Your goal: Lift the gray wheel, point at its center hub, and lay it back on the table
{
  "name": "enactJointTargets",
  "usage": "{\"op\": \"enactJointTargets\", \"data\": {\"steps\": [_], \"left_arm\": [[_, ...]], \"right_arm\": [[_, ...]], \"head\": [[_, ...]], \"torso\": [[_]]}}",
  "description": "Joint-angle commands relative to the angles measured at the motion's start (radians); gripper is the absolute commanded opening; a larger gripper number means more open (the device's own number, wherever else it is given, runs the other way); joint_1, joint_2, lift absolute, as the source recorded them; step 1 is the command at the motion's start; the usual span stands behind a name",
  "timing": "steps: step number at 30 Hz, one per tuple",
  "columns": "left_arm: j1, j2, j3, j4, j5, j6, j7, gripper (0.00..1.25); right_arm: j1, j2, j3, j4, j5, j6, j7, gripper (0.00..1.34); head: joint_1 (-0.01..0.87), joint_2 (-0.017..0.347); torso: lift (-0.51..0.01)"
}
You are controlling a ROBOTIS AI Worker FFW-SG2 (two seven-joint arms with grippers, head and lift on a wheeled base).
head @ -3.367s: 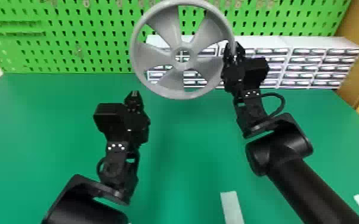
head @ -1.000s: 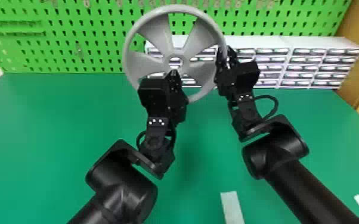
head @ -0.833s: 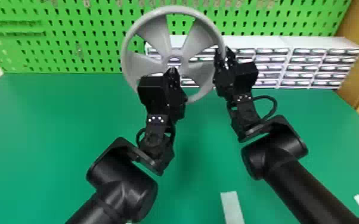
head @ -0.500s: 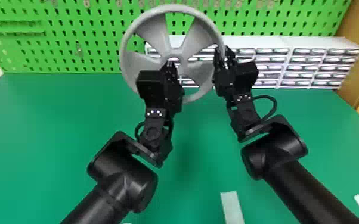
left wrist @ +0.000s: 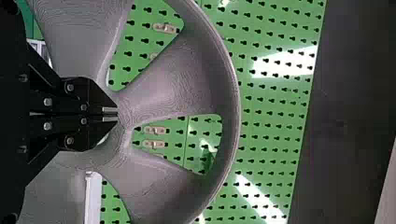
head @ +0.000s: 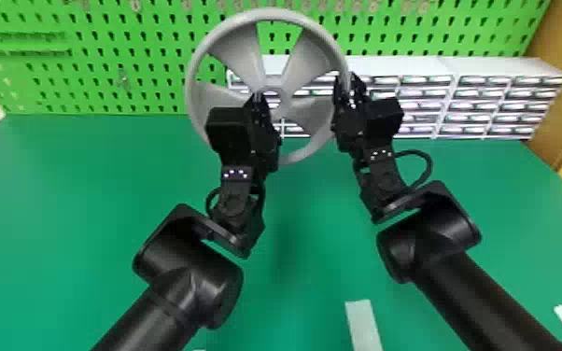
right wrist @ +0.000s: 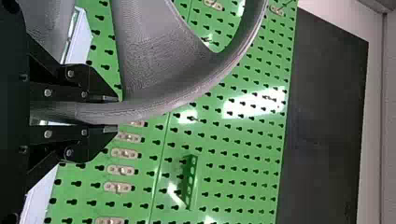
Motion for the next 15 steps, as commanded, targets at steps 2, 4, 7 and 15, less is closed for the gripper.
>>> {"op": "enactJointTargets", "data": {"steps": [2, 4, 7, 15], "left_arm": [[0.000, 0.000, 0.003, 0.000, -0.002, -0.001, -0.004, 0.10], [0.000, 0.000, 0.004, 0.000, -0.002, -0.001, -0.006, 0.10], [0.000, 0.000, 0.003, 0.000, -0.002, -0.002, -0.009, 0.10], [0.002, -0.002, -0.007, 0.000, -0.002, -0.007, -0.012, 0.10]], "right_arm": [[0.001, 0.001, 0.001, -0.001, -0.001, 0.000, 0.000, 0.07], [0.001, 0.001, 0.001, -0.001, -0.001, 0.000, 0.000, 0.07], [0.001, 0.001, 0.003, -0.001, -0.001, 0.000, 0.000, 0.07], [-0.002, 0.003, 0.003, -0.001, -0.001, 0.000, 0.000, 0.07]], "head": [[0.692, 0.048], [0.692, 0.048], [0.692, 0.048], [0.692, 0.048]], "torso": [[-0.096], [-0.096], [-0.096], [-0.096]]}}
